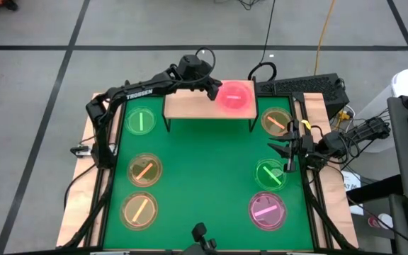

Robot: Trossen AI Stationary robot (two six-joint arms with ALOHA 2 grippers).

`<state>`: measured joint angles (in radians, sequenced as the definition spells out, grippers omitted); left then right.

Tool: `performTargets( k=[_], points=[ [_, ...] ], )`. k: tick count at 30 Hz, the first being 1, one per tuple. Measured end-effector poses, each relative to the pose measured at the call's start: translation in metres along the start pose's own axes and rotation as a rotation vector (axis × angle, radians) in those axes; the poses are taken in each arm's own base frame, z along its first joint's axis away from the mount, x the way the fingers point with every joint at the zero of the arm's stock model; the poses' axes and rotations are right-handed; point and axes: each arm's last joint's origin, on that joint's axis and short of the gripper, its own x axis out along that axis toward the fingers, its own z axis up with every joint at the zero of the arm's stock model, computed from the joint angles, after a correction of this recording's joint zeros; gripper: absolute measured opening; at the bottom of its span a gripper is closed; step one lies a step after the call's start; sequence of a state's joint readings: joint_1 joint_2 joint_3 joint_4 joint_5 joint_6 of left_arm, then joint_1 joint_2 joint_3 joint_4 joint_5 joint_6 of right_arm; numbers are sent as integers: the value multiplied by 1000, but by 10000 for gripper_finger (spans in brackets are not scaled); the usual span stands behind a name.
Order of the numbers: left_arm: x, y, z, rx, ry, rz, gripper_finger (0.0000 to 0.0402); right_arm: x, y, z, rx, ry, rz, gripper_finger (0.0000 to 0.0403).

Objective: Place and stack plates onto a shelf
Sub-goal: Stack the pink plate on top of the orange plate on the shelf, then stack the green plate on top of the pink plate on the shelf

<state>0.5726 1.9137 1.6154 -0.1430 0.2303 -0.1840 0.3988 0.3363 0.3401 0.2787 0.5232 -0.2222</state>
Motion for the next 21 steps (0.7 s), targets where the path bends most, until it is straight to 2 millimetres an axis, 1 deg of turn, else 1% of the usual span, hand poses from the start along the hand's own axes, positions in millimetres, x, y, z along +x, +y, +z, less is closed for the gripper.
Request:
performTargets(
  k=[5,6,9,11,12,14,17,19,21],
  points=[
    [1,-4,-1,59,2,-10,71,0,0,0,0,0,0,79],
    [-2,-6,1,58,1,-18,71,0,0,0,0,0,0,79],
    [-16,-10,9,54,-3,-110,71,0,0,0,0,0,0,79],
    [-29,-16,17,83,-12,-226,71,0,0,0,0,0,0,79],
    [-36,-22,20,117,-22,-277,71,0,0,0,0,0,0,79],
    [-50,-42,22,200,-67,-329,71,0,0,0,1,0,0,79],
    [-78,-73,22,295,-164,-337,72,0,0,0,1,0,0,79],
    [-96,-87,15,340,-226,-322,72,0,0,0,0,0,0,79],
    [-113,-95,3,363,-284,-306,72,0,0,0,0,0,0,79]
  ],
)
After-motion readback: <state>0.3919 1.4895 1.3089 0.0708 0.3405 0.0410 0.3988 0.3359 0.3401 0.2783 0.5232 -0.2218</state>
